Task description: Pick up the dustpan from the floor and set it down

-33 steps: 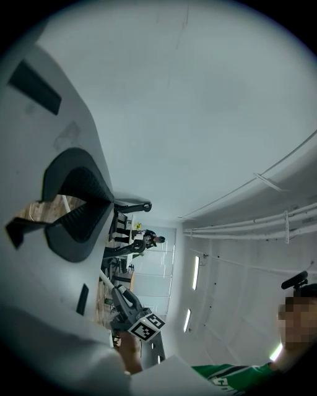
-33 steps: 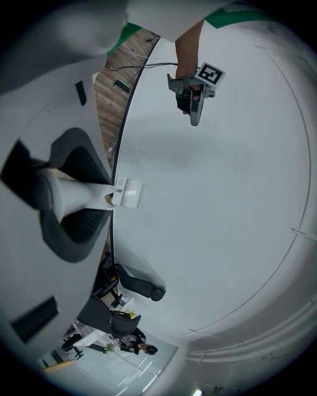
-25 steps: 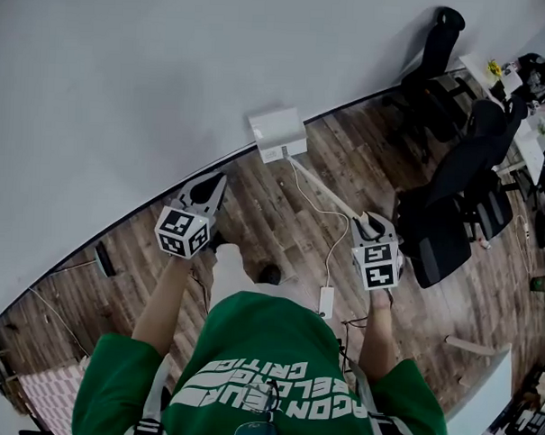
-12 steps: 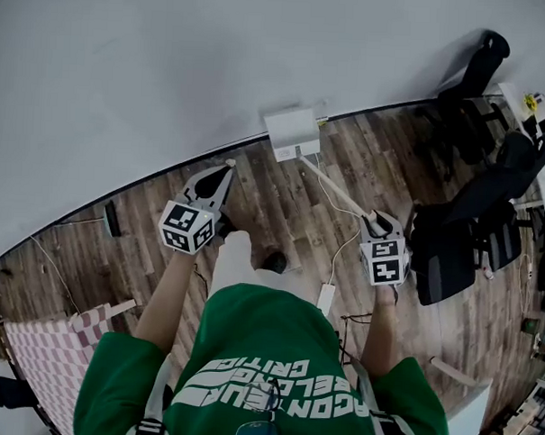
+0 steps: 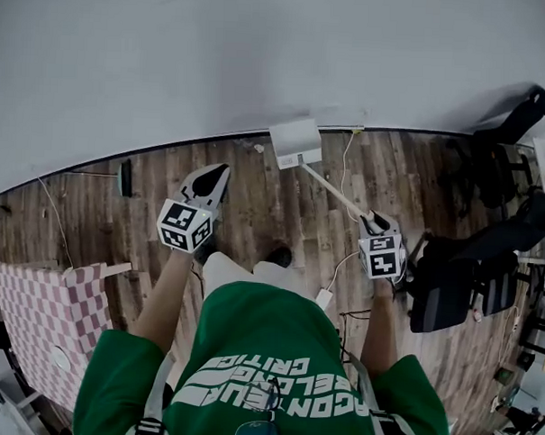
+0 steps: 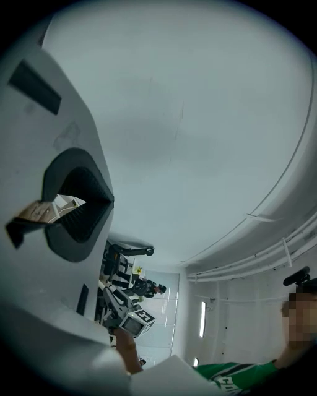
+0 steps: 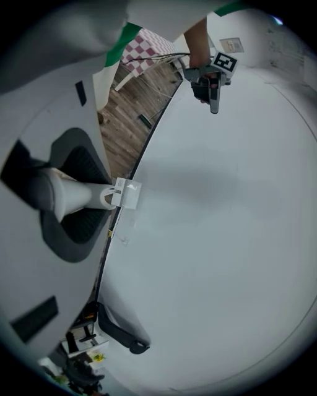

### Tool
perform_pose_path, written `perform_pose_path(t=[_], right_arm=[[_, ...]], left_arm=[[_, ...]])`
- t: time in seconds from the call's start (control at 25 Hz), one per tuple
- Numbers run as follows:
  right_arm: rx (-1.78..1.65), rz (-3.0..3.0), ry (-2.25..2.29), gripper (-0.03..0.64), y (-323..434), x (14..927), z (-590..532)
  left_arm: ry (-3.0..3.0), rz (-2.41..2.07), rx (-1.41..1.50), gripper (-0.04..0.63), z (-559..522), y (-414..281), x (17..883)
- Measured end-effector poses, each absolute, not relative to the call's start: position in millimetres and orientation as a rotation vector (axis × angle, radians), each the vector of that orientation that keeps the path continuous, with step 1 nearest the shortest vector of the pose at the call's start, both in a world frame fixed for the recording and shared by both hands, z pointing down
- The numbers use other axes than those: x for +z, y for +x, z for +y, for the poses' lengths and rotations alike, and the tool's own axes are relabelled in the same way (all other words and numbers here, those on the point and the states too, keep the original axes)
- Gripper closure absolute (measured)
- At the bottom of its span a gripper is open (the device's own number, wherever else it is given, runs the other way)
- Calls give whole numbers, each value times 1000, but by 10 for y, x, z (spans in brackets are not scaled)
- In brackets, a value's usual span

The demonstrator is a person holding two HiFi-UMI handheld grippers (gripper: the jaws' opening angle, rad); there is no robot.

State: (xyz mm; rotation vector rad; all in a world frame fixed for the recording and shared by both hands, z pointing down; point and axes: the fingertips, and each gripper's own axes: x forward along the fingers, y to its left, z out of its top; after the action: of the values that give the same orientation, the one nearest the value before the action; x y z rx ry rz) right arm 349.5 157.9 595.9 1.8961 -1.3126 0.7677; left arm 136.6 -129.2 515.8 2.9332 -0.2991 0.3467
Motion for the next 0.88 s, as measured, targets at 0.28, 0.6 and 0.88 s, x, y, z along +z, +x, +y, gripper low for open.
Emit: perform_pose_path(t=[0.28,0.6,0.88], right_arm=[[785,-1383,1746,498,3140,6215,900],[801,-1418,1600,499,2661,6549,114],[830,-1435,1497,499,2093,6874,-532]], left_arm=[[2886,-415,338,598,-1629,744,5262],[2829,-491,355,598,-1988,33,5342],[2803,-533,379,598,-2263,-635,5401]])
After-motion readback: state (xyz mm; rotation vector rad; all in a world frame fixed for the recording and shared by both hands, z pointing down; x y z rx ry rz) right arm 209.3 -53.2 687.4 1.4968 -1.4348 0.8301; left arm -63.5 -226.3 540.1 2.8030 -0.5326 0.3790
